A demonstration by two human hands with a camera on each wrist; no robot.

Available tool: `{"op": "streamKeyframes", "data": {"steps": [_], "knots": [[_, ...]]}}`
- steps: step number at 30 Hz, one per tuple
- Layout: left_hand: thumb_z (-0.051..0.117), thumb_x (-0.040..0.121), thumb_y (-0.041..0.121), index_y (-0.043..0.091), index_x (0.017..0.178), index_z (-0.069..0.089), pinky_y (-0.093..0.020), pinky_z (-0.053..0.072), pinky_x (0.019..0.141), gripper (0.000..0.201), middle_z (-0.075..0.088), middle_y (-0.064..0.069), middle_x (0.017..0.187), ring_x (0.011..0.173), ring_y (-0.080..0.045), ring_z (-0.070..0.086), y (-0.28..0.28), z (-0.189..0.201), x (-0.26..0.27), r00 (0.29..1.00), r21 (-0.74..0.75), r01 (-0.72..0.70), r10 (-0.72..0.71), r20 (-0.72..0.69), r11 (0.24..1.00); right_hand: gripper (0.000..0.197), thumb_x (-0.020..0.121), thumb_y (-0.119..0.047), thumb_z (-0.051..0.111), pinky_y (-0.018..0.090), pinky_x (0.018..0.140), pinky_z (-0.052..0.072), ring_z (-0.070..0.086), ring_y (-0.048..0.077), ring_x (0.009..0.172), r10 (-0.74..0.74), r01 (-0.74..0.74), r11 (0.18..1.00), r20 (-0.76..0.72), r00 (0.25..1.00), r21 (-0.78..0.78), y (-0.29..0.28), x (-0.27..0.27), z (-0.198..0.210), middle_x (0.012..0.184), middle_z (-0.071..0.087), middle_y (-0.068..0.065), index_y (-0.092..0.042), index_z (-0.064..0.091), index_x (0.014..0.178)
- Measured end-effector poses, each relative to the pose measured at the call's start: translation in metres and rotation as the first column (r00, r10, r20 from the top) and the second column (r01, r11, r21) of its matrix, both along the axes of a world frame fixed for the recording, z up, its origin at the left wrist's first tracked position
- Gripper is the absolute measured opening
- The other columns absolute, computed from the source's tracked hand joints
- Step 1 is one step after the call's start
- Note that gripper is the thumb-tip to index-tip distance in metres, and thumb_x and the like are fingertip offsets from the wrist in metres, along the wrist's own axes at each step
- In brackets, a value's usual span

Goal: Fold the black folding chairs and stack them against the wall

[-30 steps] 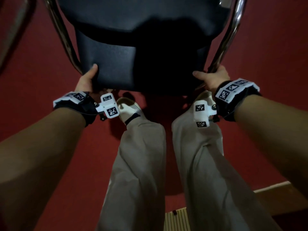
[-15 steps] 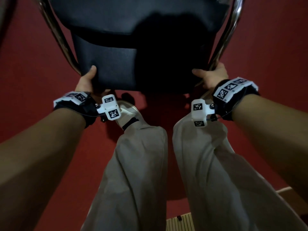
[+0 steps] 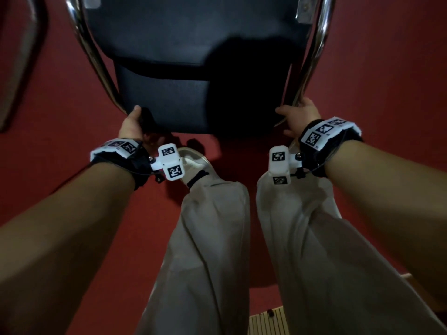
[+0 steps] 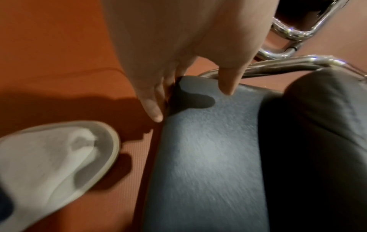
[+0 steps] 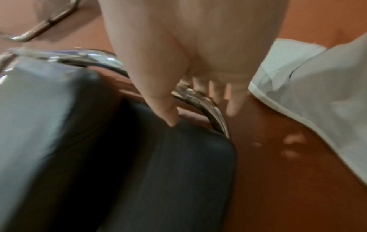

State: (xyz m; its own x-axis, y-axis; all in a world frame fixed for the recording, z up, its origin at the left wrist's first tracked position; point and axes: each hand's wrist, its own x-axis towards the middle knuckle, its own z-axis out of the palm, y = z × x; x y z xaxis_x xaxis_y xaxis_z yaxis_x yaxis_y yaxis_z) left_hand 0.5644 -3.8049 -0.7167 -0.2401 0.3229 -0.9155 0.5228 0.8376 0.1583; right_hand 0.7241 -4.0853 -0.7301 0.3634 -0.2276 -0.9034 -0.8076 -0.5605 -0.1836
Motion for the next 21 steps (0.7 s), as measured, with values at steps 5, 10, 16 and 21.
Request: {"op": "streamKeyframes", "data": {"steps": [5,10,16,21], "knots": [[0.06,0.097,0.043,0.013,0.091,0.055,-0.036,0.056,0.075,0.031,0.06,-0.004,0.083,0.07,-0.02,0.066,-0.025,0.056,0.029,1.0,-0.049,0.009,-0.01,-0.025,0.999,0.045,0.09,-0.021,0.065,0.043,0.091,0.052,0.048,0.004,0.069,-0.039,0.038,0.999,0.028,0.999,0.037,0.011,-0.004,0.058,0.081,0.048,-0.01,-0.012,0.049,0.131],[0.058,0.097,0.044,0.015,0.114,0.064,-0.027,0.05,0.058,0.034,0.066,0.0,0.097,0.083,-0.018,0.067,-0.023,0.132,0.06,0.982,-0.05,0.166,-0.161,0.097,0.985,0.03,0.071,-0.032,0.072,0.038,0.063,0.051,0.056,0.02,0.068,-0.08,0.078,0.988,0.009,0.997,0.135,0.037,0.018,0.147,0.073,0.056,0.004,-0.015,0.059,0.092],[0.077,0.043,0.073,0.021,0.105,0.075,-0.045,0.052,0.098,0.081,0.076,0.003,0.1,0.098,-0.025,0.07,0.029,0.21,0.067,0.934,0.134,0.301,-0.32,0.161,0.944,0.018,0.085,-0.022,0.064,0.02,0.041,0.033,0.042,0.015,0.05,-0.215,0.204,0.929,0.003,0.977,0.31,0.061,0.052,0.319,0.067,0.041,0.003,-0.023,0.048,0.079],[0.075,0.058,0.061,0.021,0.106,0.071,-0.047,0.052,0.098,0.063,0.074,0.004,0.099,0.1,-0.022,0.069,0.034,0.426,0.125,0.899,0.232,0.272,-0.333,0.285,0.934,0.009,0.096,-0.021,0.056,0.023,0.05,0.036,0.04,0.013,0.054,-0.309,0.272,0.875,0.03,0.95,0.399,0.077,0.077,0.5,0.071,0.045,0.002,-0.017,0.054,0.088]]}}
